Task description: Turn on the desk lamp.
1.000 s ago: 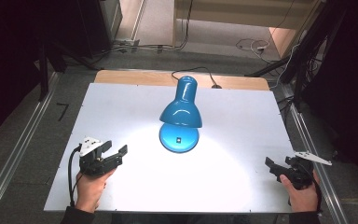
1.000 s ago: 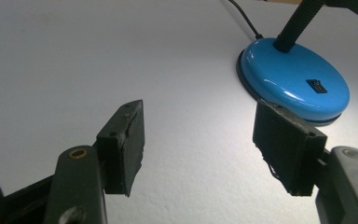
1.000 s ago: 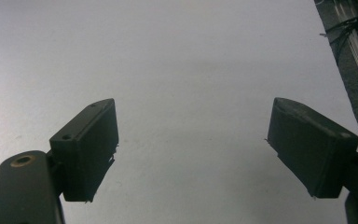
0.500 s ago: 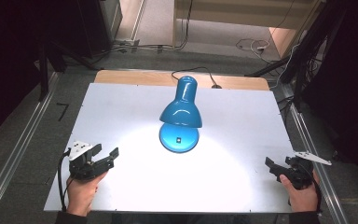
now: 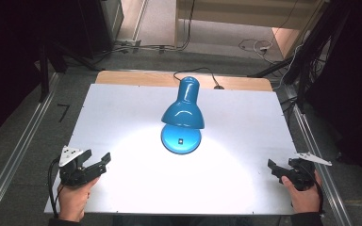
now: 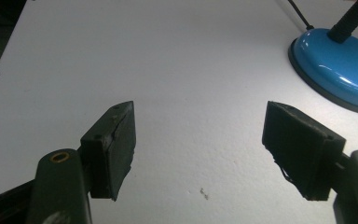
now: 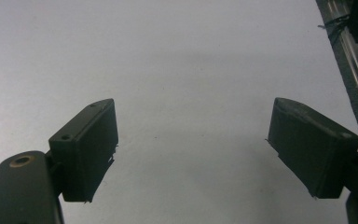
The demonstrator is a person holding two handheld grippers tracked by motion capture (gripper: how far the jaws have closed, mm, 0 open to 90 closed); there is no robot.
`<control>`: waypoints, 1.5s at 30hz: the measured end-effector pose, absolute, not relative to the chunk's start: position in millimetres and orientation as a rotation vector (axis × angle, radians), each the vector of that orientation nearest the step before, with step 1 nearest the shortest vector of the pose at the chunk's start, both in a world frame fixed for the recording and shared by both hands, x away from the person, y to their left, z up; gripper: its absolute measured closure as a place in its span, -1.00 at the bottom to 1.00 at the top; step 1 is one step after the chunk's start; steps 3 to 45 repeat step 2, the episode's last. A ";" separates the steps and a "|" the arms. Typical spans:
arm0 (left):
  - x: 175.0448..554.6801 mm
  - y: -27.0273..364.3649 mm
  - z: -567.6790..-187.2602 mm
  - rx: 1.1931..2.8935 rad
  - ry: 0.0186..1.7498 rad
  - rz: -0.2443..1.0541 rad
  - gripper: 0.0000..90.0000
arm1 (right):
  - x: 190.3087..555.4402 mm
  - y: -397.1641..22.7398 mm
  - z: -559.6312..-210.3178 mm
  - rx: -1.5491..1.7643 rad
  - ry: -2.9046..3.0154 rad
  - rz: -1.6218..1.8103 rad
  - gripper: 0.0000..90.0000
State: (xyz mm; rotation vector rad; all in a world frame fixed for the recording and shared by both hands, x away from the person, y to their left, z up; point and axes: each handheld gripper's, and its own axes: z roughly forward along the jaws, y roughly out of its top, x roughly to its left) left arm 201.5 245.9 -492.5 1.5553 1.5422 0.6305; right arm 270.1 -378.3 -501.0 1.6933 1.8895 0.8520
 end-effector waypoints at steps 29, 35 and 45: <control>203.1 245.7 -495.8 1.560 1.557 0.628 -0.43 | 274.4 -377.5 -506.3 1.698 1.904 0.829 -0.72; 203.1 245.7 -495.8 1.560 1.557 0.628 -0.43 | 274.4 -377.5 -506.3 1.698 1.904 0.829 -0.72; 203.1 245.7 -495.8 1.560 1.557 0.628 -0.43 | 274.4 -377.5 -506.3 1.698 1.904 0.829 -0.72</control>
